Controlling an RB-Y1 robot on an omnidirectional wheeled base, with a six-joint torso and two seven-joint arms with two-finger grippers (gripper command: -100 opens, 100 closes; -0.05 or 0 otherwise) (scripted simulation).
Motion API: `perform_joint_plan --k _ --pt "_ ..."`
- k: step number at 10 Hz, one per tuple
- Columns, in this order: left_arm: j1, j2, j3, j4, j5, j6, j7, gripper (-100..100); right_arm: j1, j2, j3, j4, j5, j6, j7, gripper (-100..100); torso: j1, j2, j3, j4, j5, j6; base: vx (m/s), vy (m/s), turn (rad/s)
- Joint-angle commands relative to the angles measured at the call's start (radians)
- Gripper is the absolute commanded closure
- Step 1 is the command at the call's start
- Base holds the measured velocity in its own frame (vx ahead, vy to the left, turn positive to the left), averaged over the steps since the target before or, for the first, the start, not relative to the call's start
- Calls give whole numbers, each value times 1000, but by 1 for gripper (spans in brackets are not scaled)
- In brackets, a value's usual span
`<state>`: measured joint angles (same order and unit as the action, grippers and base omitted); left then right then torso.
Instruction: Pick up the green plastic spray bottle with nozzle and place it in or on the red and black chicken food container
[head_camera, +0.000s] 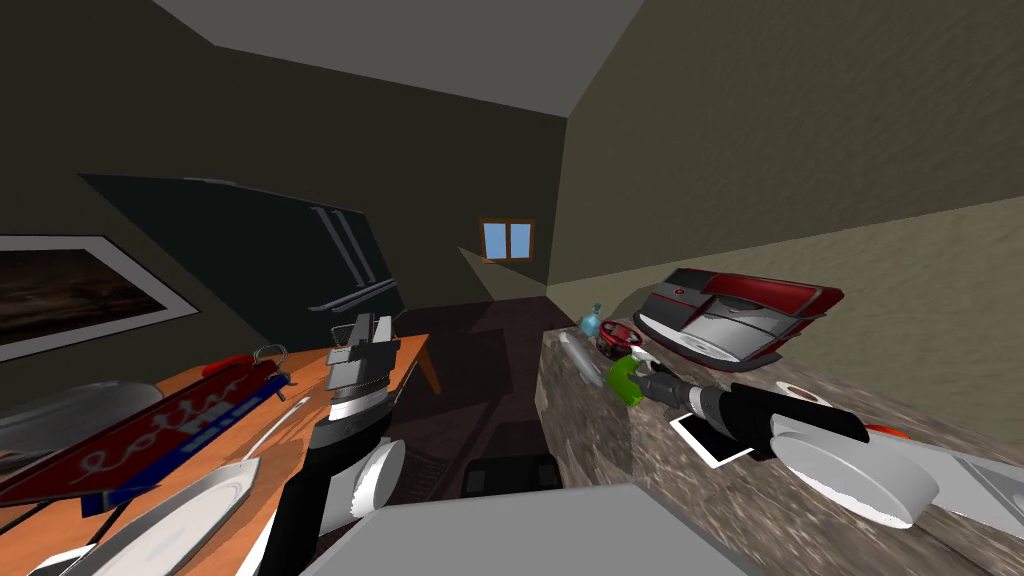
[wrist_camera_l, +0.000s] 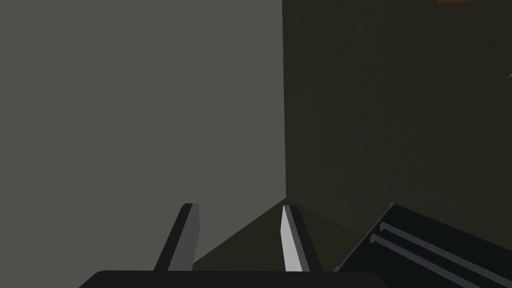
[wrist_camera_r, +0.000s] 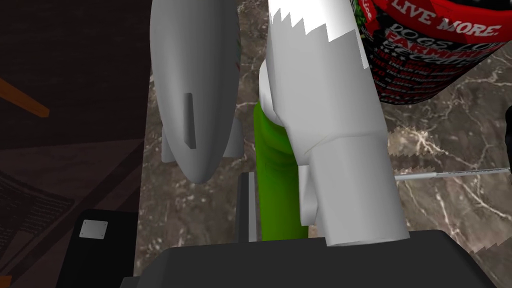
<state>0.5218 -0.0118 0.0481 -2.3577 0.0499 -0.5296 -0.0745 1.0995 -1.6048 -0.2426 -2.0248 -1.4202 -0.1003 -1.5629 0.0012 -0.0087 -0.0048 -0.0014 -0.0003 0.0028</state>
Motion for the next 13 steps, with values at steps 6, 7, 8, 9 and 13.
perform_joint_plan --k 6,7,8,9,13 --pt "0 0 0 0 0 0 0 0 -98 -16 75 47 -81 61 30 100 -3 16 7 0 -4 6 -99 8 -36" --pt "0 0 0 0 0 0 0 0 -125 -20 94 60 -102 76 39 100 -6 20 9 -1 -7 9 -189 6 -46" --pt "0 0 0 0 0 0 0 0 -156 -24 116 76 -125 94 49 100 -8 23 9 -3 -10 12 -190 -15 -67" --pt "0 0 0 0 0 0 0 0 -156 -24 116 76 -125 94 49 100 -12 25 10 -4 -12 15 -132 -13 -56" --pt "0 0 0 0 0 0 0 0 -226 -39 165 112 -176 119 73 100 -15 18 4 -10 -13 15 -92 2 -31"
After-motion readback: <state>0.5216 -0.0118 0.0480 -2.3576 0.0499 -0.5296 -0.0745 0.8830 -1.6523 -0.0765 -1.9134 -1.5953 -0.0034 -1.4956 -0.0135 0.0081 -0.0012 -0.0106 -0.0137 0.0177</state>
